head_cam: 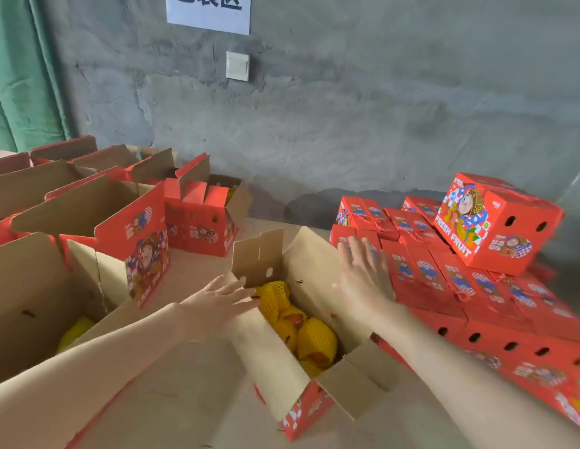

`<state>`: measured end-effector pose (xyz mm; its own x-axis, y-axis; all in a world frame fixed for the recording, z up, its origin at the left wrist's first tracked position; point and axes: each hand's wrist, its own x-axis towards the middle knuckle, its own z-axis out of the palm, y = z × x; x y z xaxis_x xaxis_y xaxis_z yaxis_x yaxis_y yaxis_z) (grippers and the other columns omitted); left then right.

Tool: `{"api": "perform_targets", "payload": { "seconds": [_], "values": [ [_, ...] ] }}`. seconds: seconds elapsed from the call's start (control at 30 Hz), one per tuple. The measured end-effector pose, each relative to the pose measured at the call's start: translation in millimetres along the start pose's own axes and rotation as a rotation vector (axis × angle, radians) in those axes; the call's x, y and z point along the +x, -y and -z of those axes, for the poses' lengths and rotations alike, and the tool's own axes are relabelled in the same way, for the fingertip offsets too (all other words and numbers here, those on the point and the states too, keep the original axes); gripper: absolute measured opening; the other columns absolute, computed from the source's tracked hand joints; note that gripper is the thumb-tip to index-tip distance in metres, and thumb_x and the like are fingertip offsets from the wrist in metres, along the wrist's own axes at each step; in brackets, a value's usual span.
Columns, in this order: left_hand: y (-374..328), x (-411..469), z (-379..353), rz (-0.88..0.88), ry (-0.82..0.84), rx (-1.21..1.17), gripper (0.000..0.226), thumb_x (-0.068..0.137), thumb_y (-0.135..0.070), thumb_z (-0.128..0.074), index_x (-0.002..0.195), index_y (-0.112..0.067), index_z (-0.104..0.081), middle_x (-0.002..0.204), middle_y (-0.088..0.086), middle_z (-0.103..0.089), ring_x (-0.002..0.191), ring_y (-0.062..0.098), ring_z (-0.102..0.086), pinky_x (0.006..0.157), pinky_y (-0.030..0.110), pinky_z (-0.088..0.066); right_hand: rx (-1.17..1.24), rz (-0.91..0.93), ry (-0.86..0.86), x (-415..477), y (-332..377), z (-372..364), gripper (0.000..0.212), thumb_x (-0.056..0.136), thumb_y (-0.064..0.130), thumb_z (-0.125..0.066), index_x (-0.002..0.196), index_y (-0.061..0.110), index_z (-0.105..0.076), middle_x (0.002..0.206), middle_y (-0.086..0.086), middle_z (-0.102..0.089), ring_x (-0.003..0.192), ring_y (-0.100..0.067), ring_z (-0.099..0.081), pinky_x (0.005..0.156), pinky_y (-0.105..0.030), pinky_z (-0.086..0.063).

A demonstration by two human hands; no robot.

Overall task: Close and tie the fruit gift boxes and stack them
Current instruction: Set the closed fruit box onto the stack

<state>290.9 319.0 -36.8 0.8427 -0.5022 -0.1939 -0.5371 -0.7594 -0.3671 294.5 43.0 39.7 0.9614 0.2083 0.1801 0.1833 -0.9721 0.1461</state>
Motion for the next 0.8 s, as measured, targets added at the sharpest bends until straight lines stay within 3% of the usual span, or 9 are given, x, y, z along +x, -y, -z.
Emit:
{"api": "perform_targets", "payload": {
  "seconds": [0.03, 0.1, 0.17, 0.2, 0.27, 0.37, 0.57, 0.7, 0.8],
  "values": [
    [-4, 8, 2, 0.014, 0.021, 0.007, 0.077, 0.095, -0.017, -0.048, 0.152, -0.029, 0.002, 0.160, -0.004, 0.005, 0.147, 0.020, 0.010, 0.117, 0.046, 0.003, 0.072, 0.065, -0.081, -14, 19, -4, 0.053, 0.097, 0.038, -0.047, 0.139, 0.008, -0.037, 0.142, -0.016, -0.037, 0.134, -0.036, -0.032, 0.108, -0.043, -0.026],
    [-9, 21, 5, 0.061, 0.035, -0.039, 0.064, 0.098, -0.031, -0.046, 0.151, -0.029, -0.011, 0.159, -0.007, -0.011, 0.147, 0.015, -0.001, 0.117, 0.043, 0.002, 0.262, 0.071, 0.146, -40, 58, -20, 0.055, 0.097, 0.053, -0.036, 0.123, 0.007, -0.052, 0.124, -0.013, -0.055, 0.116, -0.033, -0.051, 0.090, -0.039, -0.040],
    [-11, 32, 5, 0.100, 0.014, -0.108, 0.050, 0.098, -0.042, -0.041, 0.145, -0.030, -0.028, 0.152, -0.010, -0.029, 0.143, 0.010, -0.015, 0.117, 0.040, -0.002, 0.271, 0.070, 0.485, -61, 84, -51, 0.050, 0.099, 0.045, -0.038, 0.125, 0.004, -0.050, 0.125, -0.017, -0.056, 0.115, -0.033, -0.055, 0.085, -0.039, -0.044],
    [-12, 36, 6, 0.122, 0.003, -0.123, 0.044, 0.099, -0.043, -0.038, 0.140, -0.029, -0.036, 0.147, -0.010, -0.036, 0.141, 0.010, -0.020, 0.116, 0.038, -0.005, 0.240, 0.081, 0.514, -66, 89, -62, 0.041, 0.100, 0.033, -0.043, 0.128, 0.003, -0.047, 0.128, -0.018, -0.056, 0.116, -0.033, -0.055, 0.088, -0.039, -0.045],
    [-17, 39, 5, 0.153, -0.012, -0.097, 0.037, 0.100, -0.045, -0.034, 0.130, -0.027, -0.045, 0.137, -0.009, -0.044, 0.136, 0.013, -0.028, 0.115, 0.036, -0.008, 0.229, 0.085, 0.384, -72, 82, -70, 0.033, 0.097, 0.016, -0.051, 0.127, 0.006, -0.046, 0.126, -0.016, -0.058, 0.113, -0.033, -0.058, 0.088, -0.040, -0.049],
    [-35, 31, 5, 0.114, -0.055, -0.031, 0.040, 0.099, -0.051, -0.029, 0.126, -0.029, -0.048, 0.127, -0.009, -0.051, 0.129, 0.013, -0.037, 0.117, 0.036, -0.006, 0.209, 0.135, 0.361, -86, 51, -68, 0.026, 0.095, 0.016, -0.054, 0.119, 0.007, -0.051, 0.120, -0.016, -0.060, 0.108, -0.036, -0.059, 0.084, -0.042, -0.049],
    [-92, -34, 0, 0.024, -0.210, -0.319, 0.054, 0.093, -0.057, -0.041, 0.136, -0.023, -0.040, 0.119, -0.006, -0.059, 0.110, 0.020, -0.055, 0.093, 0.029, -0.042, 0.239, 0.288, 0.439, -149, -27, -58, 0.017, 0.095, 0.030, -0.053, 0.088, 0.017, -0.045, 0.097, -0.012, -0.062, 0.091, -0.033, -0.059, 0.061, -0.031, -0.035],
    [-149, -79, 5, -0.121, -0.584, -0.353, 0.058, 0.096, -0.056, -0.023, 0.080, -0.019, -0.065, 0.072, -0.008, -0.065, 0.066, 0.015, -0.063, 0.057, 0.018, -0.049, 0.270, 0.333, 0.479, -209, -67, -56, 0.020, 0.095, 0.034, -0.052, 0.085, 0.023, -0.040, 0.081, 0.001, -0.054, 0.069, -0.015, -0.047, 0.048, -0.024, -0.026],
    [-203, -97, 23, -0.052, -0.572, -0.455, 0.078, 0.094, -0.062, -0.005, 0.076, -0.015, -0.066, 0.070, -0.002, -0.065, 0.064, 0.022, -0.061, 0.058, 0.025, -0.051, 0.278, 0.316, 0.463, -250, -93, -52, 0.021, 0.096, 0.036, -0.052, 0.085, 0.024, -0.039, 0.085, -0.003, -0.058, 0.068, -0.017, -0.045, 0.047, -0.023, -0.024]
  ]
}}
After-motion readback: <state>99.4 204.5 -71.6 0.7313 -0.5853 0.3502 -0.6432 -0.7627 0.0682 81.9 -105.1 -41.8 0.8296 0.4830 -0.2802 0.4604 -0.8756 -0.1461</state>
